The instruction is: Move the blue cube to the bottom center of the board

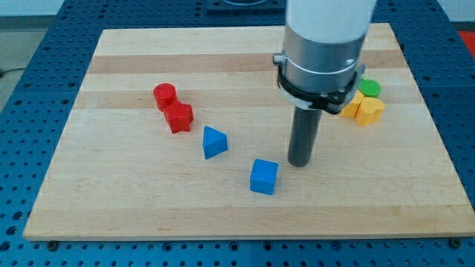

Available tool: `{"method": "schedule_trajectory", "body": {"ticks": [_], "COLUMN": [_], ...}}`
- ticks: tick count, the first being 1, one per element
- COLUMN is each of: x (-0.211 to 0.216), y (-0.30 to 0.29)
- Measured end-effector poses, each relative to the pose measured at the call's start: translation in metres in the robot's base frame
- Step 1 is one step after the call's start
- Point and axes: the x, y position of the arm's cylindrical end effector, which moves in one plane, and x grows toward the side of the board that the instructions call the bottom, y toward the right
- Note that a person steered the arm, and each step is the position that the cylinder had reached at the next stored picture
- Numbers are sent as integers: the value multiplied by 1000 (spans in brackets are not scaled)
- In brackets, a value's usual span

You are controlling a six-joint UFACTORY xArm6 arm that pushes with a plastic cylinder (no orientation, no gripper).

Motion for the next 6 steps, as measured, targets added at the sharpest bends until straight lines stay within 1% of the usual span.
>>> {"method": "schedule_trajectory", "body": {"ticks": [1,2,3,4,5,6], "x": [26,29,-1,-13,27,39], "y": [-15,-34,-34,-52,-65,-71]}}
